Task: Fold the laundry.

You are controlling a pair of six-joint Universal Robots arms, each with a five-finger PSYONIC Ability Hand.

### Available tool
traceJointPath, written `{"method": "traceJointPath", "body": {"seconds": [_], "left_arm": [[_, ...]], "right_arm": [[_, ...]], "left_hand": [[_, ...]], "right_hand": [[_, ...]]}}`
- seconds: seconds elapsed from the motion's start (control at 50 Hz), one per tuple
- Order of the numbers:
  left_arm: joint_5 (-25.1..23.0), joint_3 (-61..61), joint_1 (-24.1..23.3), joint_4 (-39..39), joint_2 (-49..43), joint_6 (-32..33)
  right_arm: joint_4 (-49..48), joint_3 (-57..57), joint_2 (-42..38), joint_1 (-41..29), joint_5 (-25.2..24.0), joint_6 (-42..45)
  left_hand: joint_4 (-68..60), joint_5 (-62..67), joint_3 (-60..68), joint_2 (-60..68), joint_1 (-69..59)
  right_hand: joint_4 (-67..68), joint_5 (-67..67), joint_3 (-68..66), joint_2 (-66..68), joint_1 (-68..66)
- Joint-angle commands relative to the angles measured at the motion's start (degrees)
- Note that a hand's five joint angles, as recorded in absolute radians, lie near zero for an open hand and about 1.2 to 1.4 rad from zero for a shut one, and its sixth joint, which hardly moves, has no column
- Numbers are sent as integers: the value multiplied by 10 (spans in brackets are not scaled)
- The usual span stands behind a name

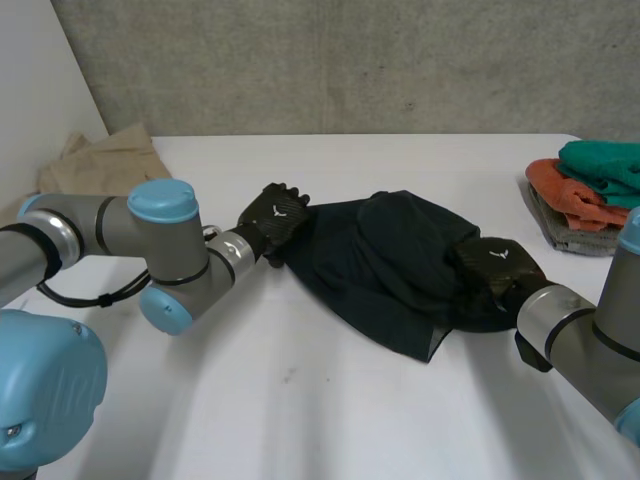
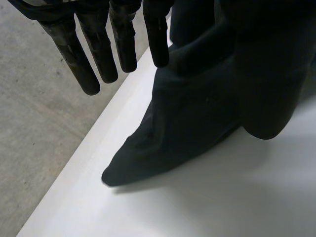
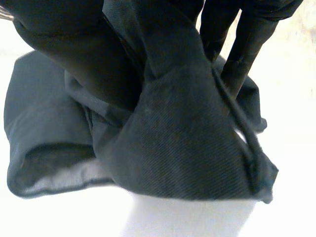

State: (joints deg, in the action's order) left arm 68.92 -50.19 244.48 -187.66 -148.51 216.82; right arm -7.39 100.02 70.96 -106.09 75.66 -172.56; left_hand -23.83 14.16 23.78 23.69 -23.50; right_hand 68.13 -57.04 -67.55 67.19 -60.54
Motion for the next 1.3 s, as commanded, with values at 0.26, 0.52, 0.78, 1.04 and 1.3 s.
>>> {"method": "traceJointPath", "body": {"seconds": [0.26, 0.52, 0.78, 1.04, 1.3], "left_arm": [[7, 12, -27, -72, -17, -55], [90, -199, -30, -78, 274, -93], [90, -457, -81, -78, 437, -95], [109, -365, -100, -73, 306, -98], [202, -478, -51, -53, 491, -104]], "right_arm": [[63, -67, 223, -63, -19, -24], [113, -222, 156, 37, -18, -22], [145, -486, -170, 20, 19, -14], [4, -496, -284, -25, 111, 70], [85, -243, 8, -18, 47, 144]], "left_hand": [[-562, 558, 562, 563, -565], [-562, 558, 562, 563, -565], [-562, 558, 562, 563, -565], [71, -74, -70, -69, 67], [72, -76, -72, -71, 69]], "right_hand": [[119, -130, -125, 128, -195], [119, -130, -125, 128, -195], [119, -130, -125, 128, -195], [-581, 570, 575, -572, 505], [-581, 570, 575, -572, 505]]}}
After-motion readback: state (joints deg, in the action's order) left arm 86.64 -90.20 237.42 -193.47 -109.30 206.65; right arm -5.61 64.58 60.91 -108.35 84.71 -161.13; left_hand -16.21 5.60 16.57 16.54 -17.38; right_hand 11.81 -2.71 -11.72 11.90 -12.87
